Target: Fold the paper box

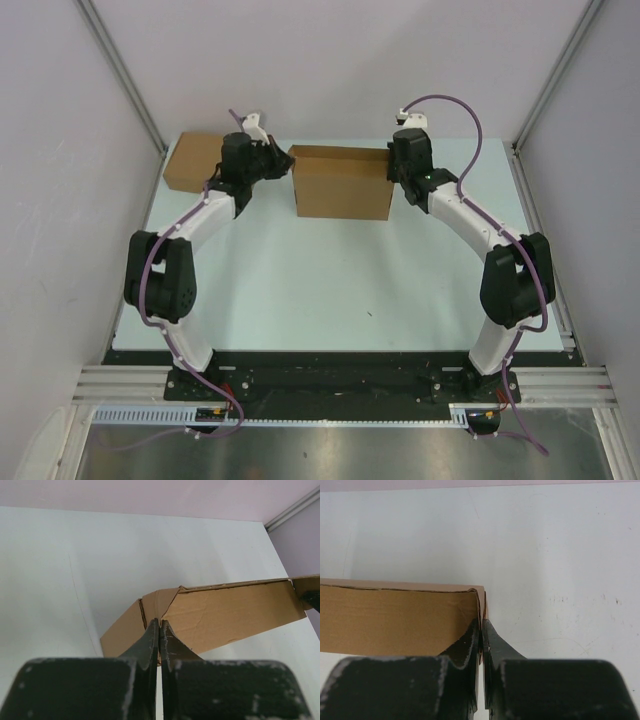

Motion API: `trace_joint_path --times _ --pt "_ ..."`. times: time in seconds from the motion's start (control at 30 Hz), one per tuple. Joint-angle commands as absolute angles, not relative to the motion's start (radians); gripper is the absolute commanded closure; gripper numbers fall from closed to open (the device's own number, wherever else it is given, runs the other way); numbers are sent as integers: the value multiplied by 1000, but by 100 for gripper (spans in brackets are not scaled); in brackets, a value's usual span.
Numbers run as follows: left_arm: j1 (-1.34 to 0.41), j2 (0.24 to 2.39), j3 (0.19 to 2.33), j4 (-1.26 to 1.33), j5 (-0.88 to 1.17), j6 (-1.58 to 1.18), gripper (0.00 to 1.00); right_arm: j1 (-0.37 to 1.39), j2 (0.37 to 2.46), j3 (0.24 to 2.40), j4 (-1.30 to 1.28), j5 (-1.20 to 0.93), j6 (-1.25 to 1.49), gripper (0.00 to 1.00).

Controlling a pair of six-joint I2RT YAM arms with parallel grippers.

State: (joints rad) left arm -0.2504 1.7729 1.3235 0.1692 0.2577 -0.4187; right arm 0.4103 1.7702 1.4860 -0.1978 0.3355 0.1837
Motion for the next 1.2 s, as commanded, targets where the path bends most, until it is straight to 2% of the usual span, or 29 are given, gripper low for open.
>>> trace_joint_path --times 0.0,0.37,0.63,0.97,1.17 --pt "-259 1729 1295 212 233 -403 100 410 1764 1460 -239 351 196 100" --pt "-281 1720 1259 253 212 -405 100 420 1764 1457 -239 362 198 100" --pt "-301 1672 1105 403 149 -357 100 429 1761 1436 -233 380 206 100" --pt "-301 1644 1075 387 98 -333 97 436 1727 1427 -244 400 235 68" --pt "-299 1647 1071 387 87 -334 96 448 1691 1417 -239 417 238 58"
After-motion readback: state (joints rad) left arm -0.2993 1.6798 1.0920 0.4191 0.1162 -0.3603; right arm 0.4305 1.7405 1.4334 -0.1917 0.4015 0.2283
